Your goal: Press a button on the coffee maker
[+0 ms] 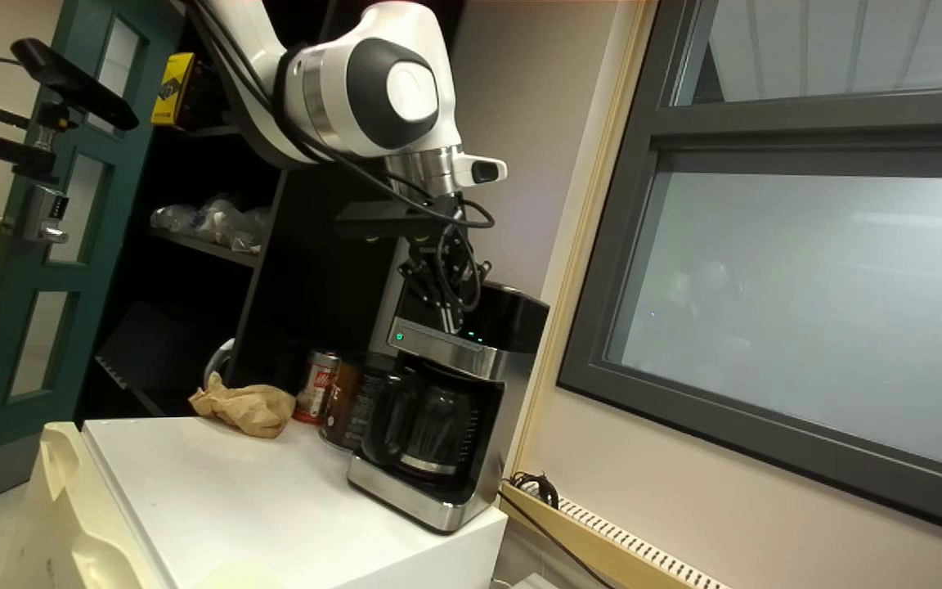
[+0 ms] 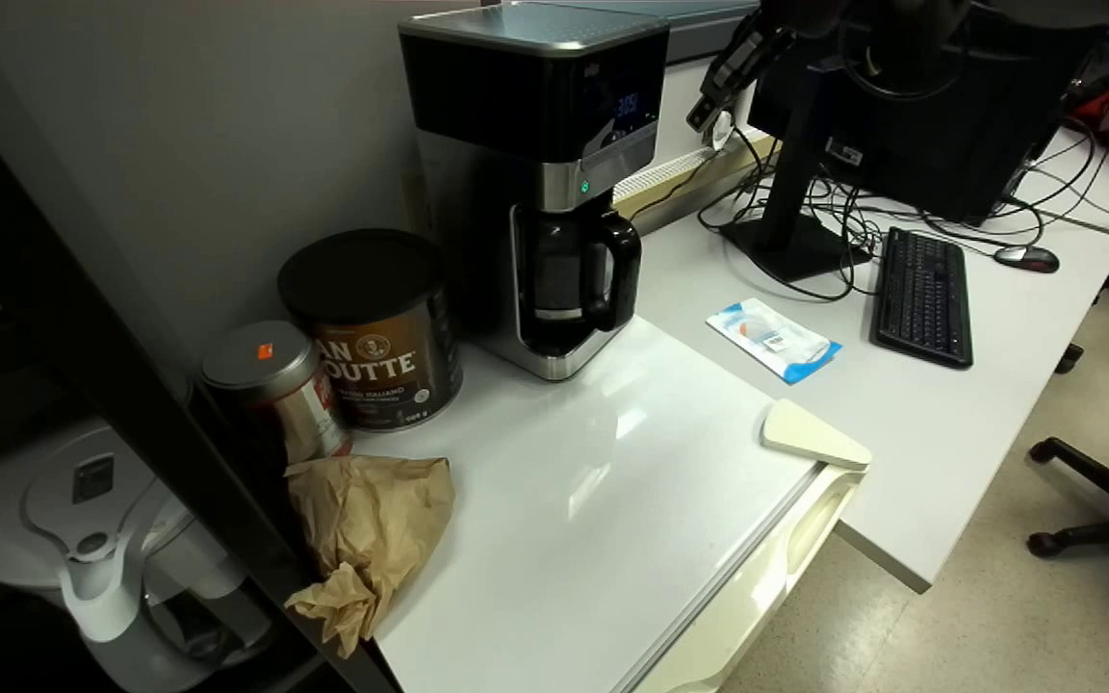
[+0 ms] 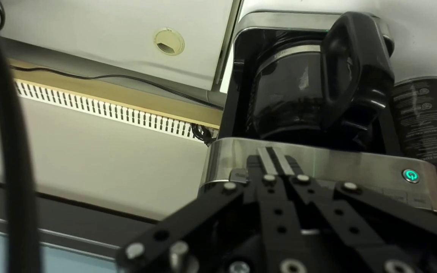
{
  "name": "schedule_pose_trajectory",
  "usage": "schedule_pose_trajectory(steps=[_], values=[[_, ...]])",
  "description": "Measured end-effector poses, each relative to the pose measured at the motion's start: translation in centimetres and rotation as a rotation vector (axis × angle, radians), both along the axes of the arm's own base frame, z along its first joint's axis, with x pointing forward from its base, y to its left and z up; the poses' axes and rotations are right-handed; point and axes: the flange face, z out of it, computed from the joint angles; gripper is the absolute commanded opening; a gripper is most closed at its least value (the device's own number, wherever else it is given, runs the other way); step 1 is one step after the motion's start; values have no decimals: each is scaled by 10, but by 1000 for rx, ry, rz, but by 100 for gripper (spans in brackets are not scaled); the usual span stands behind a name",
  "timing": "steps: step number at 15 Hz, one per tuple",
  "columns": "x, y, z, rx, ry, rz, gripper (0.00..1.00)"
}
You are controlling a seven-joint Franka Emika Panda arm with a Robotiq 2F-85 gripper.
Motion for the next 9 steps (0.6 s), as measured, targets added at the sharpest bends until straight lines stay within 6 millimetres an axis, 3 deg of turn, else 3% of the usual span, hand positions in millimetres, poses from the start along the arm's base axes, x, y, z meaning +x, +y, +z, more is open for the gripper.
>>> schedule_pose_trajectory(steps=[9], values=[[39, 3, -25, 1, -20, 5, 0]])
